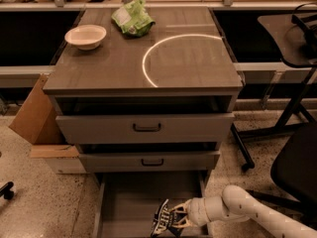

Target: Pick blue chip bag from bottom drawer and place on counter

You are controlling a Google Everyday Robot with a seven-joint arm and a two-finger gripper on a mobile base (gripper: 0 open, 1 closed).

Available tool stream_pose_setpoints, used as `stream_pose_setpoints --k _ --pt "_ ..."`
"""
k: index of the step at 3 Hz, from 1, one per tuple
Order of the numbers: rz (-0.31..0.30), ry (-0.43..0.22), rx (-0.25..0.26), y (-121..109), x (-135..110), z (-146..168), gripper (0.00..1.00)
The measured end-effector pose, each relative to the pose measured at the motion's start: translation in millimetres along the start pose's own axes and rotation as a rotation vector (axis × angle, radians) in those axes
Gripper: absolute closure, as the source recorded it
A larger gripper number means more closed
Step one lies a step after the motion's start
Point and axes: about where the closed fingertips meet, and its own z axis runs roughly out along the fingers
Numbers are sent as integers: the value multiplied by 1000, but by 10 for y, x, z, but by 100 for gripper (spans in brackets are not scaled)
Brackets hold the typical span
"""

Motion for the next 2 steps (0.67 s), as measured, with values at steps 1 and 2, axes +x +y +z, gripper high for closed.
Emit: stream_pose_setpoints --k 1,2 --pt "-20 -16 15 -214 -424 -291 100" --pt "-71 -14 51 -556 -1211 -755 100"
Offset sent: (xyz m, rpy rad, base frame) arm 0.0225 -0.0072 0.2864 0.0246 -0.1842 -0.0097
